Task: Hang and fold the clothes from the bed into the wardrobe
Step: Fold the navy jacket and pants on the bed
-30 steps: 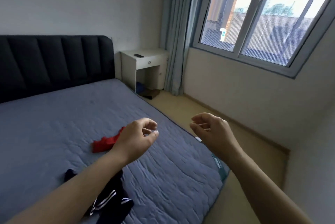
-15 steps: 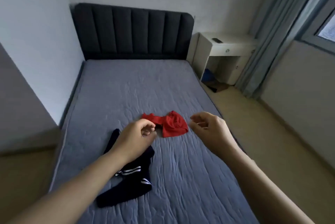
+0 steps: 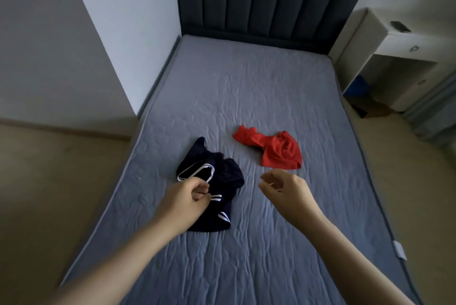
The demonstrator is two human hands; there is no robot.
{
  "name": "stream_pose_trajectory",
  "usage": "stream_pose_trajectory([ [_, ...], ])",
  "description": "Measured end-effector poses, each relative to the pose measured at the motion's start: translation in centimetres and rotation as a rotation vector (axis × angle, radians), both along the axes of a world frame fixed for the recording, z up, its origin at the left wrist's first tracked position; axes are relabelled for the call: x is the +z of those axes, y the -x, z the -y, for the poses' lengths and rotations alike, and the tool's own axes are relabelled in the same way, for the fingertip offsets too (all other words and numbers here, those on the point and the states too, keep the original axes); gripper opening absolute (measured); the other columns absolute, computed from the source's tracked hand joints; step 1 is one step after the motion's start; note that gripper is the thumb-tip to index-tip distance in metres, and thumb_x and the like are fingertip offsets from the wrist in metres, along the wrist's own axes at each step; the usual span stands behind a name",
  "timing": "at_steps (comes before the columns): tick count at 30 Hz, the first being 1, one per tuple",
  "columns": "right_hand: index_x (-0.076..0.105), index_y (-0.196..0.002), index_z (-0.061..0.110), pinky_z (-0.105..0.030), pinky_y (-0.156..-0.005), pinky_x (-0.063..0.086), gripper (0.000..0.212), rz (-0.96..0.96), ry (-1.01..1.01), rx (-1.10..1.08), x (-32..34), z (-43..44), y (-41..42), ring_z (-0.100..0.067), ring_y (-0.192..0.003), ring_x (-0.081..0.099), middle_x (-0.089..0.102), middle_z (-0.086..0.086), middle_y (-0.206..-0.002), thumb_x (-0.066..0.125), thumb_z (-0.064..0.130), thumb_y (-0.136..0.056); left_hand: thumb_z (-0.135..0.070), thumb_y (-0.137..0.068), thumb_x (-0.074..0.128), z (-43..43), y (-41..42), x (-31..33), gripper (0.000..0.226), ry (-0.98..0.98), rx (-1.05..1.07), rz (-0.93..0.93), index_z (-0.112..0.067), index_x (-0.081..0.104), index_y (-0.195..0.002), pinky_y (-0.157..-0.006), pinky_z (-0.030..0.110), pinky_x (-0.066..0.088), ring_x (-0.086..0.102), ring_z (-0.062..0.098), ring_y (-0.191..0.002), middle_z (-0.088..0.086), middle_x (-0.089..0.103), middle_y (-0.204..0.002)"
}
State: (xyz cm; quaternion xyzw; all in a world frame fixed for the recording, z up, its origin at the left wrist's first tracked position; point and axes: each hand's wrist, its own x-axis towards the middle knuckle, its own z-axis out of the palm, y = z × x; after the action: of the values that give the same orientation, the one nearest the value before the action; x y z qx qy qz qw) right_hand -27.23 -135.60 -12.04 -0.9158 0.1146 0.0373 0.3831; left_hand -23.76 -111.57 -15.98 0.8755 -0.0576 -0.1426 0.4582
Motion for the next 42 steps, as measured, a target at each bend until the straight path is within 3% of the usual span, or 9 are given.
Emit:
stream_pose_trajectory([
  [7,0.067,-0.103,0.022,-0.026,-0.078,0.054,0.015,-0.176,-0.006,0.011,-7.5,-3.7,-1.7,-0.002,-0.085,0.062,0.067,0.013,-0.092,0.061,0.029,-0.091,-0.022,-0.085,0.065,-3.8,-1.6,-7.5,0.012,-0.033,0.032,-0.142,-0.029,0.062,-0.094,-0.075,0.018,0.050,0.064,0.001,-0.085,-0.013,0.067,-0.090],
  [9,0.067,-0.104,0.022,-0.029,-0.080,0.055,0.015,-0.209,0.005,0.013,-9.9,-4.4,-2.4,-0.003,-0.087,0.062,0.067,0.011,-0.095,0.060,0.029,-0.091,-0.020,-0.086,0.064,-4.6,-2.1,-10.0,0.012,-0.048,0.051,-0.169,-0.027,0.062,-0.095,-0.073,0.015,0.050,0.064,0.003,-0.084,-0.011,0.067,-0.090],
  [16,0.066,-0.112,0.019,-0.026,-0.083,0.050,0.023,-0.314,0.036,0.104,-19.7,-6.3,-4.7,-0.010,-0.102,0.061,0.064,0.009,-0.102,0.058,0.030,-0.093,-0.023,-0.090,0.059,-6.4,-2.6,-19.5,0.013,-0.104,0.102,-0.326,-0.025,0.061,-0.102,-0.066,0.010,0.040,0.060,0.001,-0.092,-0.011,0.062,-0.099],
  [22,0.057,-0.128,0.020,-0.018,-0.085,0.039,0.036,-0.393,0.125,0.205,-30.1,-7.7,-7.1,-0.013,-0.111,0.055,0.054,0.001,-0.130,0.055,0.032,-0.094,-0.023,-0.090,0.058,-6.8,-3.3,-27.7,0.018,-0.169,0.154,-0.372,-0.019,0.063,-0.107,-0.077,0.020,0.046,0.060,0.004,-0.092,-0.008,0.064,-0.102],
  [28,0.051,-0.135,0.016,-0.025,-0.095,0.043,0.043,-0.379,0.203,0.275,-39.5,-9.3,-10.2,-0.017,-0.120,0.049,0.049,-0.001,-0.137,0.056,0.029,-0.094,-0.026,-0.090,0.059,-7.6,-4.3,-35.7,0.021,-0.172,0.210,-0.412,-0.019,0.060,-0.110,-0.083,0.026,0.048,0.058,0.006,-0.095,-0.008,0.061,-0.105],
  [33,0.040,-0.143,0.019,-0.037,-0.115,0.028,0.055,-0.273,0.412,0.336,-45.4,-9.9,-14.0,-0.024,-0.145,0.017,0.030,-0.006,-0.152,0.059,0.030,-0.093,-0.023,-0.091,0.060,-8.2,-5.6,-41.0,0.021,-0.129,0.264,-0.403,-0.016,0.060,-0.110,-0.087,0.033,0.051,0.059,0.010,-0.095,-0.005,0.061,-0.108],
  [37,0.029,-0.148,0.022,-0.048,-0.120,0.014,0.069,-0.273,0.526,0.338,-48.8,-10.5,-17.0,-0.029,-0.148,0.000,0.015,-0.008,-0.159,0.064,0.033,-0.089,-0.024,-0.091,0.058,-8.2,-6.5,-43.7,0.023,-0.135,0.263,-0.372,-0.017,0.060,-0.113,-0.082,0.024,0.049,0.059,0.006,-0.093,-0.006,0.061,-0.107],
  [40,0.027,-0.149,0.022,-0.054,-0.118,0.008,0.077,-0.296,0.600,0.348,-50.8,-10.5,-18.4,-0.028,-0.149,-0.002,0.017,-0.006,-0.158,0.068,0.035,-0.085,-0.023,-0.091,0.057,-7.9,-6.9,-45.1,0.023,-0.161,0.253,-0.360,-0.016,0.061,-0.113,-0.081,0.023,0.046,0.059,0.008,-0.092,-0.005,0.062,-0.105],
  [42,0.026,-0.149,0.022,-0.057,-0.116,0.005,0.080,-0.334,0.654,0.361,-52.1,-10.3,-18.7,-0.028,-0.148,0.009,0.032,-0.004,-0.151,0.070,0.035,-0.084,-0.022,-0.091,0.057,-7.7,-7.1,-45.9,0.021,-0.148,0.253,-0.358,-0.016,0.061,-0.111,-0.080,0.022,0.047,0.059,0.007,-0.091,-0.005,0.062,-0.104],
])
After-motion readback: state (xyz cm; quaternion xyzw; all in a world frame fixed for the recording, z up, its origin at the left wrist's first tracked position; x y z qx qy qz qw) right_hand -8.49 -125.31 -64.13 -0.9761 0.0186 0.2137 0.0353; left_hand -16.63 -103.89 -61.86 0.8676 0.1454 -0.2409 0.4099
